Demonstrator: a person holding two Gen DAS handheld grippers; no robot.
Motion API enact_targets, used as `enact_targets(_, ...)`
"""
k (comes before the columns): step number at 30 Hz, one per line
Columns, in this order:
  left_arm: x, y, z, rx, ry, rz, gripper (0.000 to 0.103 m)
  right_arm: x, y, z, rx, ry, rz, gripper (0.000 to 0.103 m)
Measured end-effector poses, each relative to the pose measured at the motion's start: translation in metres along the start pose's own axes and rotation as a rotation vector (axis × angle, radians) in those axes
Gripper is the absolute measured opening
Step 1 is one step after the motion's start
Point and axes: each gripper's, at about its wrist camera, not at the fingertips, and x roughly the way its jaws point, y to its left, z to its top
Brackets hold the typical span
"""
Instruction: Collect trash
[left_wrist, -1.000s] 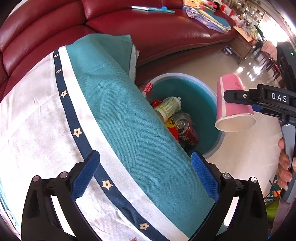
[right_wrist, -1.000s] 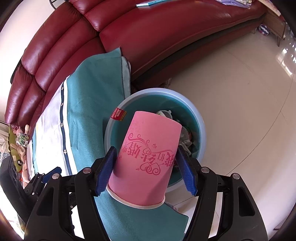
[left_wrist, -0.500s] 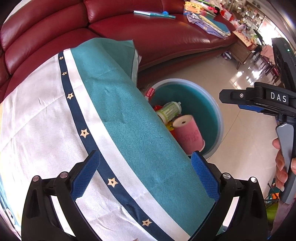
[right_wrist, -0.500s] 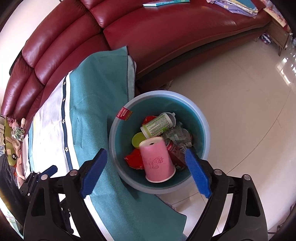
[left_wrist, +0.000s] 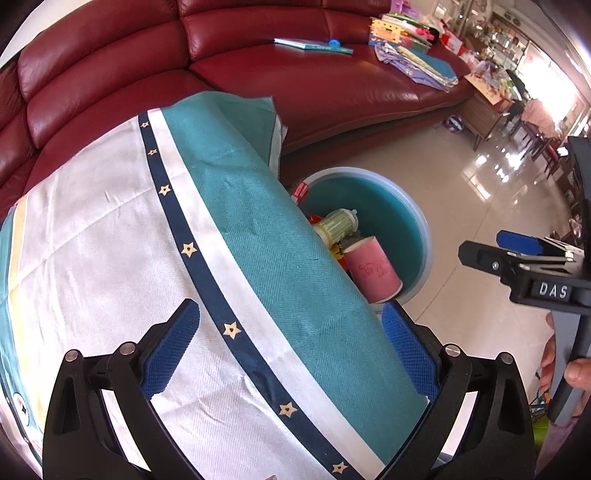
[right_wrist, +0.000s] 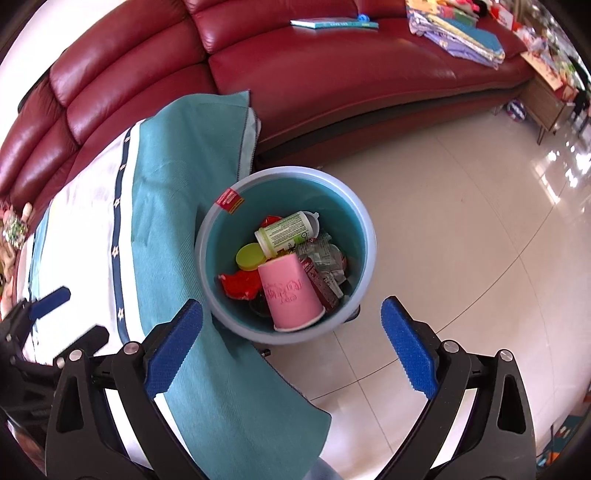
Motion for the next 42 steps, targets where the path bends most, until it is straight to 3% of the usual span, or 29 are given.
enact_targets(7,-0.028,-0.006,-0.027,-0.009,-0.026,0.025,0.099,-0.026,0.013,-0.039,-0.084,-0.045,-0.025,0.096)
enact_targets(24,-0.060,-0.021,-0.076,-0.020,-0.062,0.039,0.099,-0.059,0.007,-0.101,-0.078,-0.095,-0.013,0.096)
enact_targets(42,-0.062,-0.024,-0.088,-0.031,-0.064,0.061,0.099,-0.063,0.007,-0.110,-0.086,-0.108,0.024,0.096)
